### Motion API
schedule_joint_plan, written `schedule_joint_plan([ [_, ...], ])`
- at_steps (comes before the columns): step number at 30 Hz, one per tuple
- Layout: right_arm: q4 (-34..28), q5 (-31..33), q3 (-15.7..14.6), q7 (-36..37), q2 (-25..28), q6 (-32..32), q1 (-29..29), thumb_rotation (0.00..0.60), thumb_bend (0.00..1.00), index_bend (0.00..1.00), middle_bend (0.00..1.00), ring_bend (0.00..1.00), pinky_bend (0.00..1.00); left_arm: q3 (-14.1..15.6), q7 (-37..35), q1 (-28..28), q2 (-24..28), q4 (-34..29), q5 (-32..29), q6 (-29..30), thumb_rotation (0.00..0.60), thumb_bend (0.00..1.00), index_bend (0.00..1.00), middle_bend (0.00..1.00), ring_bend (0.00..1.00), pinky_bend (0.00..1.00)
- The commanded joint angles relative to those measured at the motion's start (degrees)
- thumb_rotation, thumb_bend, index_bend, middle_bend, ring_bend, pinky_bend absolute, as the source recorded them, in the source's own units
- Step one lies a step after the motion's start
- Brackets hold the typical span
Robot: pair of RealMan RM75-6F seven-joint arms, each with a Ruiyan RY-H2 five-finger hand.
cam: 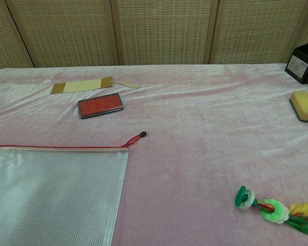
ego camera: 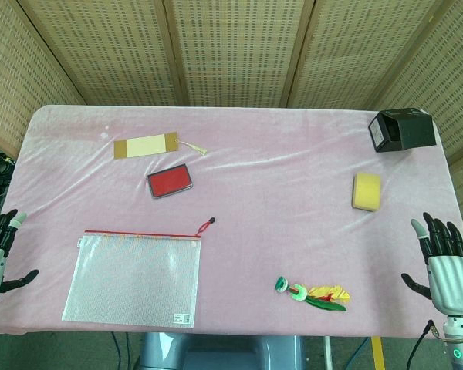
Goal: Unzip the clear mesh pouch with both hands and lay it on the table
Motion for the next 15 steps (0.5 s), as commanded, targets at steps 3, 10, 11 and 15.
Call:
schedule_joint_plan([
  [3,-0.21,0.07,-0.07,-0.67,0.13,-0.15,-0.05,0.6,0.0,0.0,0.0,0.0,0.0,0.08,0.23,-0.01,0.05,0.01,-0.19,-0.27,0.6,0.0,0.0,0.0,0.0,0.0],
  [10,-0.71,0.17,0.04,-1.07,0.25,-0.47,0.11,0.6,0.0,0.0,0.0,0.0,0.0,-0.38,1.42,-1.47,-0.39,-0.3,-1.57,-3.16,0.6,0.0,0.0,0.22,0.18,0.25],
  [11,-0.73,0.24,0.06,-1.1,0.25,-0.49,0.1,0.6,0.0,0.0,0.0,0.0,0.0,-0.68,1.34,-1.92,-0.46,-0.59,-1.64,-3.58,0.6,0.0,0.0,0.34,0.29,0.39],
  [15,-0.57,0.51,0.16,-1.55,0.09,-0.71,0.19,0.6,0.0,0.0,0.0,0.0,0.0,-2.89,2.24,-5.73,-1.57,-1.27,-2.22,-7.35,0.6,0.0,0.03,0.76,0.71,0.86],
])
